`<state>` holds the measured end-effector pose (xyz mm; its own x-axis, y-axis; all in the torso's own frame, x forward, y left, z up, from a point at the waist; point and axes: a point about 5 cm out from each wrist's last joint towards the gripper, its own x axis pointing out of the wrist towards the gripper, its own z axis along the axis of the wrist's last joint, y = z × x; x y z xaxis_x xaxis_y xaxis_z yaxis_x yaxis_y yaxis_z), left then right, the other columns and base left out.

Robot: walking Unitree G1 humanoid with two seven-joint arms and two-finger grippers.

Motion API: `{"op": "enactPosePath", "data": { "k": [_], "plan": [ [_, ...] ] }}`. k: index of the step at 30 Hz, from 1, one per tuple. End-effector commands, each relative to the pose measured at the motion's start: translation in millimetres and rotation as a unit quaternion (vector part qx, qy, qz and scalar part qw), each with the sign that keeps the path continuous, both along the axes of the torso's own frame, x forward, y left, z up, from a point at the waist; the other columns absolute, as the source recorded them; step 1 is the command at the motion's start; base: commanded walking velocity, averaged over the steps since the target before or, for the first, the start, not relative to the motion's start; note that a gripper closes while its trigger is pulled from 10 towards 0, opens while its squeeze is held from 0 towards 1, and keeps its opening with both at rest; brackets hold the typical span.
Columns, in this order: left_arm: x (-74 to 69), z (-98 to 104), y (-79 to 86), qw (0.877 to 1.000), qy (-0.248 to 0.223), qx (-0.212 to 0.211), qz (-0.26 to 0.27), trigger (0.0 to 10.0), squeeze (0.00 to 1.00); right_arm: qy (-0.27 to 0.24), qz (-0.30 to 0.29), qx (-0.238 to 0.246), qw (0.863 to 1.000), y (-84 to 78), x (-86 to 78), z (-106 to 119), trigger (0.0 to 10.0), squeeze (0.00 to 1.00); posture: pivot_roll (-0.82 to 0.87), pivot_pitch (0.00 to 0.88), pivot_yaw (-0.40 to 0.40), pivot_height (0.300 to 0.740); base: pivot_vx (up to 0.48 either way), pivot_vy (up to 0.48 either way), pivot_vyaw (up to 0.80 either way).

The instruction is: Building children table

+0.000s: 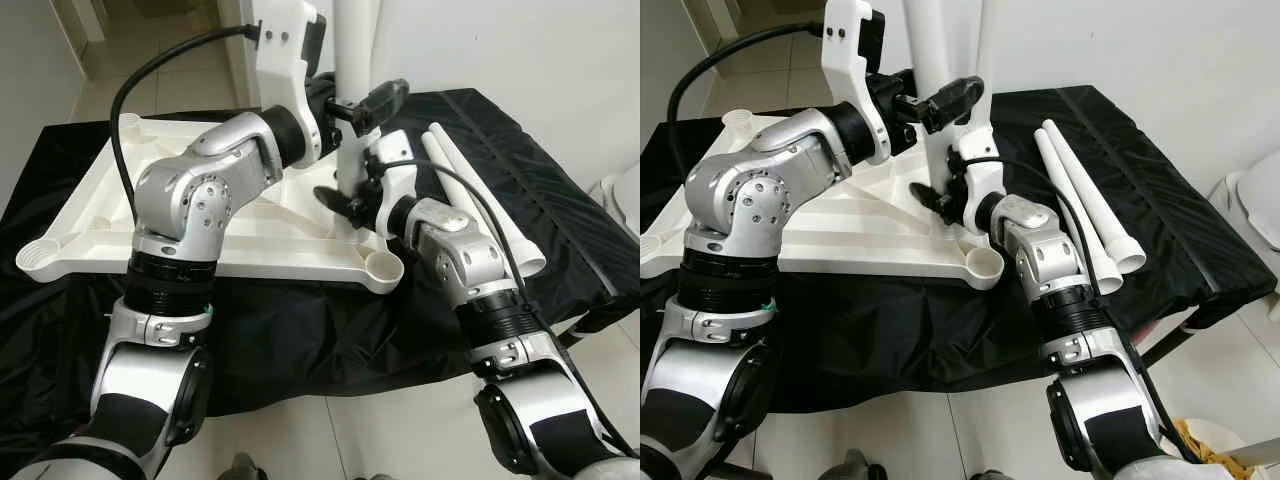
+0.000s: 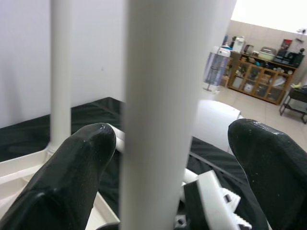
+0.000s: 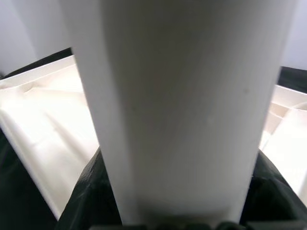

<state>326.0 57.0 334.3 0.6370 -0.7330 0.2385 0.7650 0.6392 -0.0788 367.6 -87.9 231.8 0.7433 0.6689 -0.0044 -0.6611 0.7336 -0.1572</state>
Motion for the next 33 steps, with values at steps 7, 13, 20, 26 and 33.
{"op": "enactPosePath", "data": {
  "k": [7,13,20,26,33],
  "plan": [
    [9.0,-5.6,22.1,0.997,0.017,-0.023,0.067,10.0,0.00,-0.005,-0.081,0.052,0.995,-19.6,8.4,3.0,10.0,0.00,-0.03,0.038,0.021,0.740,0.000,0.000,0.00],
    [9.2,-18.0,29.2,0.996,0.016,-0.018,0.087,10.0,0.00,-0.014,-0.107,0.069,0.992,-29.5,4.5,-1.5,10.0,0.00,-0.03,0.033,0.017,0.740,0.000,0.000,0.00],
    [6.6,-39.2,30.2,0.994,0.012,-0.001,0.108,10.0,0.00,-0.023,-0.135,0.109,0.985,-33.4,-4.9,-5.7,10.0,0.00,-0.04,0.028,0.013,0.740,0.000,0.000,0.00],
    [-8.1,-70.3,19.1,0.996,-0.013,0.034,0.079,10.0,0.00,-0.059,-0.152,0.115,0.980,-38.3,-19.5,-6.0,10.0,0.00,-0.06,0.025,0.012,0.740,0.000,0.000,0.00],
    [-15.3,-85.8,16.2,0.994,-0.026,0.057,0.085,10.0,0.00,-0.084,-0.172,0.114,0.975,-44.7,-24.4,-3.6,10.0,0.00,-0.07,0.022,0.011,0.740,0.000,0.000,0.00]
  ]
}}
